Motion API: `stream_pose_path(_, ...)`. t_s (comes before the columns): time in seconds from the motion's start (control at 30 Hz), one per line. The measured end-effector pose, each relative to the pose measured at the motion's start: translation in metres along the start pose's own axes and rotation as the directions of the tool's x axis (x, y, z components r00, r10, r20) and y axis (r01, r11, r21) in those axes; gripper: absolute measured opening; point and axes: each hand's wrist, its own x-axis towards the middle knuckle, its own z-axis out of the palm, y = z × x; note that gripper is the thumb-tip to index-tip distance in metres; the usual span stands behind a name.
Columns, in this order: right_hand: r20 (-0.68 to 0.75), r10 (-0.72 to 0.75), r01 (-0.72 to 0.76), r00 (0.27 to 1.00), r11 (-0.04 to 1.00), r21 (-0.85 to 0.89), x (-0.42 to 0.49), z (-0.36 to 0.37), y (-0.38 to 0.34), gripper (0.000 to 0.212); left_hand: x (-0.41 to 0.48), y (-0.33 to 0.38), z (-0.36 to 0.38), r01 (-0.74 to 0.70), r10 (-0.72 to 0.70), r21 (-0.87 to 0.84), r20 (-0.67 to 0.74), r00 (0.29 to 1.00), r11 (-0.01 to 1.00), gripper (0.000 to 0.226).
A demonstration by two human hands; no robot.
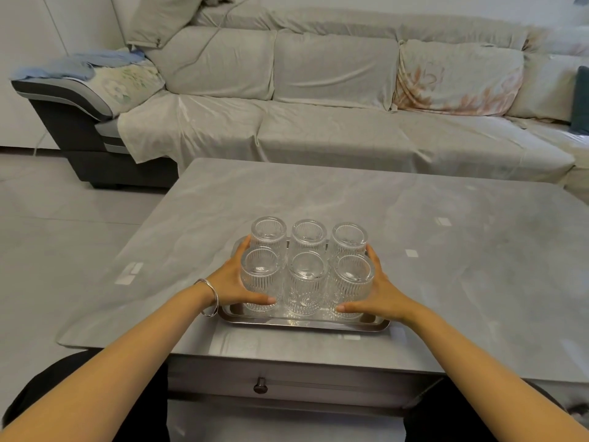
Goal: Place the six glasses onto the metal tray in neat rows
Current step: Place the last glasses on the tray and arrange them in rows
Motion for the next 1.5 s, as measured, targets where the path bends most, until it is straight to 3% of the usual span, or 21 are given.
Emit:
stream_pose_path(0.2, -0.061, -0.026, 0.034, 0.998, 0.988, 0.150, -0.005, -0.006, -0.006, 0.139, -0.006, 0.012, -0.009, 0.008, -0.011, -0.056, -0.057, 0.998, 0.998, 0.135)
stream_pose_path(0.33, -0.181, -0.098, 0.120, 0.979, 0.986, 0.115, -0.004, -0.013, -0.028, 0.103, 0.000, 0.038, -0.017, -0.018, -0.004, -0.142, -0.152, 0.988, 0.990, 0.108)
stream_pose_path(0.43, -0.224, -0.128, 0.129, 0.966, 0.992, -0.010, 0.005, -0.012, -0.043, 0.083, 0.010, 0.053, -0.017, -0.051, 0.074, 0.130, -0.183, 0.980, 0.990, 0.076)
stream_pose_path(0.5, -0.224, -0.147, 0.120, 0.964, 0.985, -0.127, 0.010, -0.010, -0.049, 0.077, 0.016, 0.059, -0.011, -0.017, 0.064, 0.316, -0.139, 0.988, 0.949, 0.069)
stream_pose_path(0.7, -0.221, -0.204, 0.131, 0.954, 0.943, -0.304, 0.017, -0.004, -0.046, 0.070, 0.021, 0.060, 0.004, 0.023, 0.040, 0.551, -0.102, 0.994, 0.834, 0.069)
stream_pose_path(1.3, -0.237, -0.230, 0.141, 0.944, 0.930, -0.339, 0.018, -0.004, -0.047, 0.065, 0.021, 0.058, 0.005, 0.021, 0.065, 0.552, -0.135, 0.989, 0.834, 0.073)
stream_pose_path(1.5, -0.166, -0.171, 0.107, 0.971, 0.934, -0.340, 0.010, -0.011, -0.064, 0.060, 0.021, 0.065, 0.001, 0.050, 0.023, 0.590, -0.115, 0.993, 0.806, 0.075)
